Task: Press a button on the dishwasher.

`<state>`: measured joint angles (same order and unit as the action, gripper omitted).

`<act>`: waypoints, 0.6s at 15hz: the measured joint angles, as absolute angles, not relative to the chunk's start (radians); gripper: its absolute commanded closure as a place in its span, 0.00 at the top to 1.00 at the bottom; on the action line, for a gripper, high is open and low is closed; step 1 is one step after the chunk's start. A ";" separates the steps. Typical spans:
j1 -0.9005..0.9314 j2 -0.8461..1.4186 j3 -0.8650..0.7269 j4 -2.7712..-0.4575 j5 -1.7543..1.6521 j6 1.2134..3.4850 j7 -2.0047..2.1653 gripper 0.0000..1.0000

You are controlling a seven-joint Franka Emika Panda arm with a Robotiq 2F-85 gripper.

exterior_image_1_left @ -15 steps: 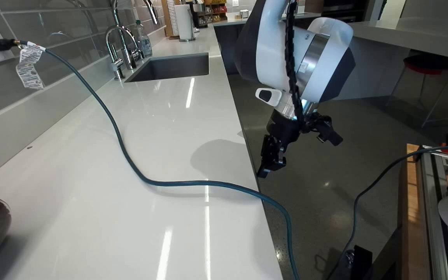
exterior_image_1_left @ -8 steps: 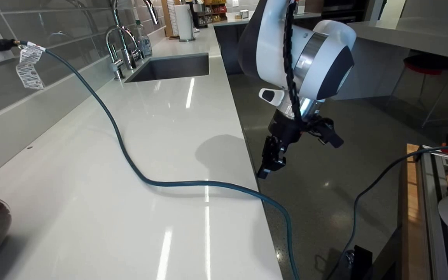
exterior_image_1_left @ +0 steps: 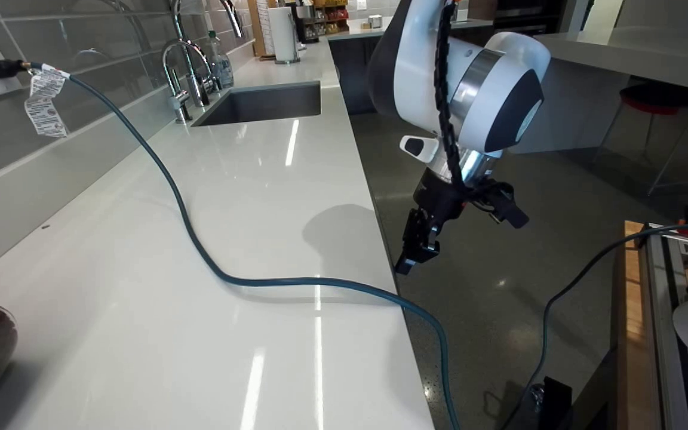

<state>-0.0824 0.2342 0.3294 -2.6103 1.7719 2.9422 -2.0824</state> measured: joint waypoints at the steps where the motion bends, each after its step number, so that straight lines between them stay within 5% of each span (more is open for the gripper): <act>1: -0.082 0.234 0.329 -2.610 1.772 2.942 -2.088 0.00; 9: -0.077 0.231 0.332 -2.610 1.772 2.953 -2.137 0.00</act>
<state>-0.0769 0.2309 0.3318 -2.6103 1.7721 2.9532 -2.1366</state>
